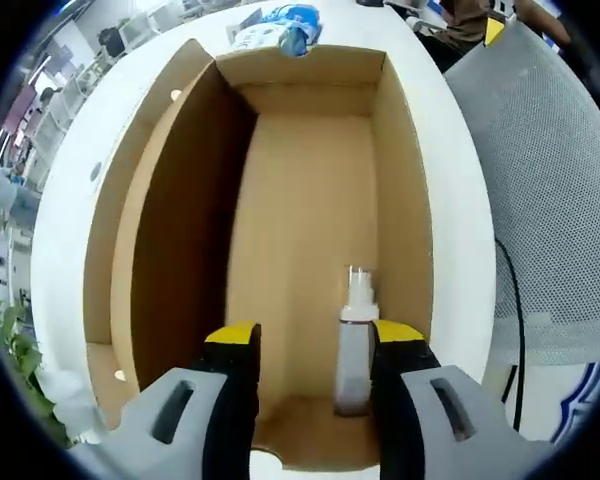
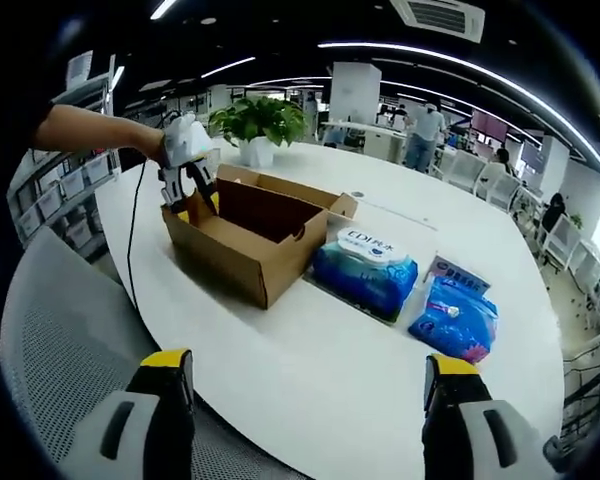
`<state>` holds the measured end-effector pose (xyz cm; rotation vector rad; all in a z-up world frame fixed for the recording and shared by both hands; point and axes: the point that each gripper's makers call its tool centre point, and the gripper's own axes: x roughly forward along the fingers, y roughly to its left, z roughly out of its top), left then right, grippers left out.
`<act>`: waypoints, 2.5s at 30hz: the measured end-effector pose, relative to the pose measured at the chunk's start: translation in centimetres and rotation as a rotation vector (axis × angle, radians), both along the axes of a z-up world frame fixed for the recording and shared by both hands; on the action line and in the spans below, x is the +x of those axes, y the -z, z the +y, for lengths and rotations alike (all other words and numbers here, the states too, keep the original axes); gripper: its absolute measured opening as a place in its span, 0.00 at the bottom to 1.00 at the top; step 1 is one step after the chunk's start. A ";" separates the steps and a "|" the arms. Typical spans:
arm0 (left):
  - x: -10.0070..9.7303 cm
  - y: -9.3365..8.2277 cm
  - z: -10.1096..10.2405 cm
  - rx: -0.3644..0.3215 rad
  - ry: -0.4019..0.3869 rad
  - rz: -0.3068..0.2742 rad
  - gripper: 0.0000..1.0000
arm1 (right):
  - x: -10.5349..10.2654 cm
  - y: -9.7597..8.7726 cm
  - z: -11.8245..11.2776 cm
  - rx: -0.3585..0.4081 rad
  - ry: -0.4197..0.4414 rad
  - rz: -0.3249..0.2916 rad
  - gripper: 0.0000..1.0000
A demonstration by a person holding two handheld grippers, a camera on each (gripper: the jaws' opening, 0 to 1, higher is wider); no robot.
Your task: Operate the shoe box by opening the lid, removing the specified soft item, and placing it in the target area until the item is outside and the box remains undamaged.
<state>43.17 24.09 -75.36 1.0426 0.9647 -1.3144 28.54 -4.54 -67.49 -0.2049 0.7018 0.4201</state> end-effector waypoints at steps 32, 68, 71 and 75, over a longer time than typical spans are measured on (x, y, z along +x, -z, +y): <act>1.2 0.1 -0.2 -0.001 0.005 0.014 0.40 | 0.1 0.5 -0.3 -0.017 0.000 0.020 0.93; 0.3 1.1 -0.4 0.003 0.009 0.090 0.42 | 0.0 1.3 -0.2 -0.016 -0.008 0.038 0.92; 0.3 0.9 -0.4 0.005 0.010 0.079 0.41 | 0.0 1.3 -0.2 -0.015 -0.008 0.038 0.92; 0.1 0.8 -0.4 0.012 0.012 0.083 0.41 | 0.0 1.3 -0.1 -0.015 -0.010 0.039 0.92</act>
